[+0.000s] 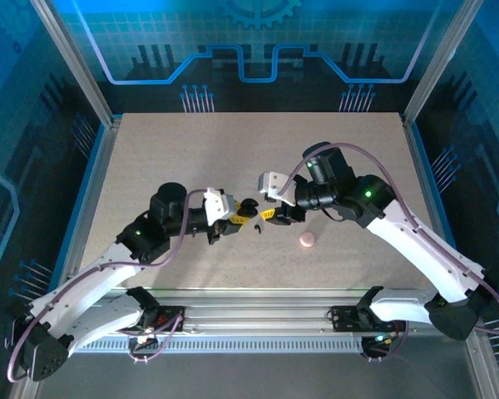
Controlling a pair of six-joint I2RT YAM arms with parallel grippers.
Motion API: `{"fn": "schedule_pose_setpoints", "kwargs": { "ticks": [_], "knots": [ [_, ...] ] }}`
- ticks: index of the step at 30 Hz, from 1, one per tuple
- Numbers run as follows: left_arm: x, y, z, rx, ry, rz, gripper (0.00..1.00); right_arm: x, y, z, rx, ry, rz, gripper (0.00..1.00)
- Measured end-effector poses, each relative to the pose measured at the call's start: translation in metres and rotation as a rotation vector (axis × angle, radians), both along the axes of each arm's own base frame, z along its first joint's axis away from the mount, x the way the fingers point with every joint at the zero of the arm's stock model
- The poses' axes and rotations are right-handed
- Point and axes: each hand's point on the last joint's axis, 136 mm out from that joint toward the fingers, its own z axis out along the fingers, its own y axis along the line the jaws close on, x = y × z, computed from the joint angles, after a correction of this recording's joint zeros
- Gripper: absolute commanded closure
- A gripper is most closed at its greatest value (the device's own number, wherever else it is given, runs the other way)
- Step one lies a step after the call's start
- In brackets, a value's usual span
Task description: Insert wireless bluetooth earbuds into charging case
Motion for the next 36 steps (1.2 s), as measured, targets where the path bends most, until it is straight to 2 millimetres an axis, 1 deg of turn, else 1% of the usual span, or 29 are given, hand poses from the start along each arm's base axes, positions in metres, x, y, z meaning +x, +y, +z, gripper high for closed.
{"fn": "schedule_pose_setpoints", "kwargs": {
  "ticks": [3, 6, 8, 11, 15, 17, 19, 23, 27, 32, 36],
  "knots": [
    [0.012, 0.013, -0.004, -0.022, 0.047, 0.062, 0.89, 0.002, 0.0, 0.008, 0.041, 0.026, -0.039, 0.44],
    [0.027, 0.035, -0.005, -0.074, 0.101, 0.152, 0.89, 0.008, 0.002, 0.008, 0.07, 0.095, -0.111, 0.43],
    [0.037, 0.053, -0.006, -0.118, 0.137, 0.224, 0.88, 0.015, 0.005, 0.006, 0.08, 0.165, -0.173, 0.42],
    [0.047, 0.075, -0.008, -0.165, 0.183, 0.316, 0.89, 0.03, 0.013, 0.001, 0.087, 0.264, -0.273, 0.44],
    [0.058, 0.1, -0.01, -0.22, 0.234, 0.431, 0.88, 0.044, 0.026, -0.015, 0.077, 0.396, -0.398, 0.47],
    [0.067, 0.117, -0.013, -0.248, 0.264, 0.507, 0.88, 0.048, 0.035, -0.028, 0.059, 0.455, -0.445, 0.47],
    [0.074, 0.131, -0.017, -0.268, 0.288, 0.578, 0.89, 0.047, 0.045, -0.042, 0.035, 0.503, -0.48, 0.48],
    [0.087, 0.159, -0.023, -0.312, 0.329, 0.714, 0.89, 0.038, 0.069, -0.072, -0.011, 0.608, -0.532, 0.49],
    [0.099, 0.191, -0.028, -0.353, 0.358, 0.853, 0.89, 0.035, 0.093, -0.1, -0.059, 0.68, -0.585, 0.51],
    [0.106, 0.231, -0.036, -0.398, 0.393, 1.021, 0.89, 0.034, 0.139, -0.138, -0.128, 0.714, -0.61, 0.52],
    [0.107, 0.253, -0.044, -0.411, 0.417, 1.118, 0.88, 0.036, 0.171, -0.166, -0.174, 0.716, -0.621, 0.53]
  ]
}}
